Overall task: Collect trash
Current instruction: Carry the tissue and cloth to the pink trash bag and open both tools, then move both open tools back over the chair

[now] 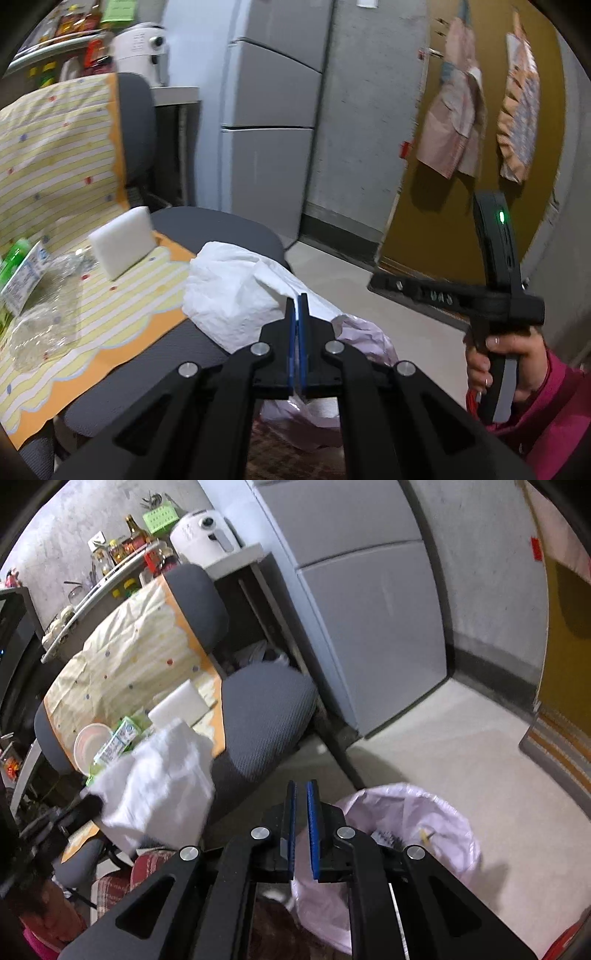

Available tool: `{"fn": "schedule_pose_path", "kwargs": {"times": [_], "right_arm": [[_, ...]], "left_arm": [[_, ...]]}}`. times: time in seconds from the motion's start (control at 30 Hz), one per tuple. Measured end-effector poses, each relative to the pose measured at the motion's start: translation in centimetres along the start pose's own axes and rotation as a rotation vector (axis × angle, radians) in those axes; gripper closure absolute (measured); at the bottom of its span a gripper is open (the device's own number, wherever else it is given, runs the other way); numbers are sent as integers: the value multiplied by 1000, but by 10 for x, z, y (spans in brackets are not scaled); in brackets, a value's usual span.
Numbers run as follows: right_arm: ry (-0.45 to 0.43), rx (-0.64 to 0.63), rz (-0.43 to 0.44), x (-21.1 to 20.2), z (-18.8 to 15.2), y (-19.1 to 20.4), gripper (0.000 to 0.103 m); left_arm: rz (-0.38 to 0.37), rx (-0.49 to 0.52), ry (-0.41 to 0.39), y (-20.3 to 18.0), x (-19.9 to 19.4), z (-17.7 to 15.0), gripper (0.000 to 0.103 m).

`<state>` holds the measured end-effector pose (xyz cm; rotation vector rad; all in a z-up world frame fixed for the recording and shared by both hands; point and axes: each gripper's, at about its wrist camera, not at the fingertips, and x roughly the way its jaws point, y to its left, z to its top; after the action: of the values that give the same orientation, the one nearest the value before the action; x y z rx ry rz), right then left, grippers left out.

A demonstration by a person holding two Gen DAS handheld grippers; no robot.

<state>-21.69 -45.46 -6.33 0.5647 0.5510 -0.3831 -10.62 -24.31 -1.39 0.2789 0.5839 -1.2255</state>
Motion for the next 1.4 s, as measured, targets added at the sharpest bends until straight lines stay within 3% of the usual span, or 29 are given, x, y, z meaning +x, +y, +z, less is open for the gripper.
{"fn": "schedule_pose_path", "kwargs": {"times": [0.27, 0.4, 0.7, 0.9, 0.97, 1.03, 1.07, 1.1, 1.27, 1.4], "right_arm": [[-142, -18, -47, -38, 14, -5, 94], [-183, -28, -69, -50, 18, -9, 92], [-196, 9, -90, -52, 17, -30, 89], [-186, 25, -96, -47, 16, -38, 84], [-182, 29, -98, -46, 15, -39, 82], [-176, 30, -99, -45, 15, -39, 80], [-173, 29, -99, -44, 16, -38, 77], [-172, 24, -100, -44, 16, -37, 76], [-175, 3, -100, -45, 17, -26, 75], [-183, -23, -92, -48, 20, -12, 75]], "left_arm": [[-112, 47, 18, -28, 26, 4, 103], [-172, 106, 78, -50, 49, 0, 103], [-262, 106, 265, -59, 100, -13, 103], [-254, 89, 352, -57, 126, -22, 103], [-259, 79, 370, -55, 132, -24, 93], [-247, 74, 376, -51, 133, -27, 81], [-243, 69, 382, -49, 134, -28, 62], [-238, 61, 379, -47, 134, -29, 52], [-204, 44, 324, -37, 120, -23, 52], [-134, 48, 211, -27, 92, -15, 69]]}}
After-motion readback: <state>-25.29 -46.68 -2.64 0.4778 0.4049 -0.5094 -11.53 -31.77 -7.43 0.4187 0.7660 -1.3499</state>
